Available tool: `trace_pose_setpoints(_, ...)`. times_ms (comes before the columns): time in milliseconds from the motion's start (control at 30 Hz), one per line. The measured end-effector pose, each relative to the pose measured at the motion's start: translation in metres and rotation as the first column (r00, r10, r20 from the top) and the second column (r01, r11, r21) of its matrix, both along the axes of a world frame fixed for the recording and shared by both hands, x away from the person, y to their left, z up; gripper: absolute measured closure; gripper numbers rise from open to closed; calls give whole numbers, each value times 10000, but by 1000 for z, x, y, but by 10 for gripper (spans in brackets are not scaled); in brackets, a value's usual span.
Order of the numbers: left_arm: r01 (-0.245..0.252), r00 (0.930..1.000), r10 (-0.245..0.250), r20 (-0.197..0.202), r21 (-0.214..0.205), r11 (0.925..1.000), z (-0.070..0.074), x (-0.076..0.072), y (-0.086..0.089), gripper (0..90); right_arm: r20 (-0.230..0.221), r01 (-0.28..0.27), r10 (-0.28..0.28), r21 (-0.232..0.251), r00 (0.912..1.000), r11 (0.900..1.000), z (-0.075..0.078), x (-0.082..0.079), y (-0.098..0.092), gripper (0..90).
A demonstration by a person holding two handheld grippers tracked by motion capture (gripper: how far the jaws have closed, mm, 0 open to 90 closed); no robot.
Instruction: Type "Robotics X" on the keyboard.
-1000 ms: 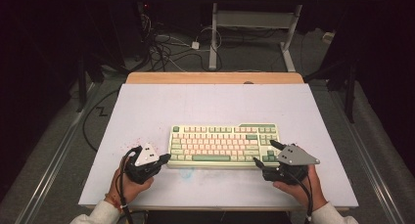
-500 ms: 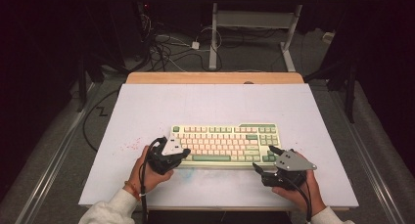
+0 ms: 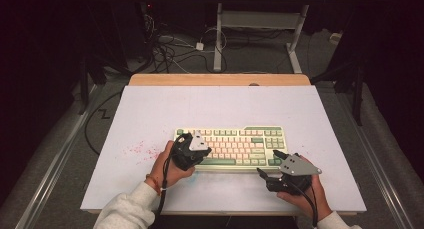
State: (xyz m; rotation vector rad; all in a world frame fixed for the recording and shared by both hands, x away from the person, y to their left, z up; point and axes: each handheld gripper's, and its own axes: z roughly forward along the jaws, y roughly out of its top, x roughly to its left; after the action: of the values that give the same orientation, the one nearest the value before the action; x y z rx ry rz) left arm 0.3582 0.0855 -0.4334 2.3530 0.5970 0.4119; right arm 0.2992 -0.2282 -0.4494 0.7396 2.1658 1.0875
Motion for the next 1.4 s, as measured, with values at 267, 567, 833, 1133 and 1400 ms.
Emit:
trace_pose_setpoints(267,169,9997,-164,-182,277,9995,-4,8,-16,873,-11,-22,22,-29,10000,10000,0,0,0,240)
trace_pose_setpoints(567,265,9986,-247,-458,406,9988,-11,13,-25,868,-89,-47,47,-53,9999,10000,-2,1,0,240)
trace_pose_setpoints(833,273,9984,-247,-509,499,9984,-14,16,-28,857,-89,-100,99,-81,9999,9999,-2,1,1,240)
trace_pose_setpoints(1133,295,9991,-275,-314,666,9973,-14,14,-29,863,-111,-105,103,-150,9999,9998,-2,1,1,241)
trace_pose_setpoints(1400,198,9998,-195,-75,427,9989,-7,12,-23,839,-126,-78,77,-104,9999,9999,-1,1,0,242)
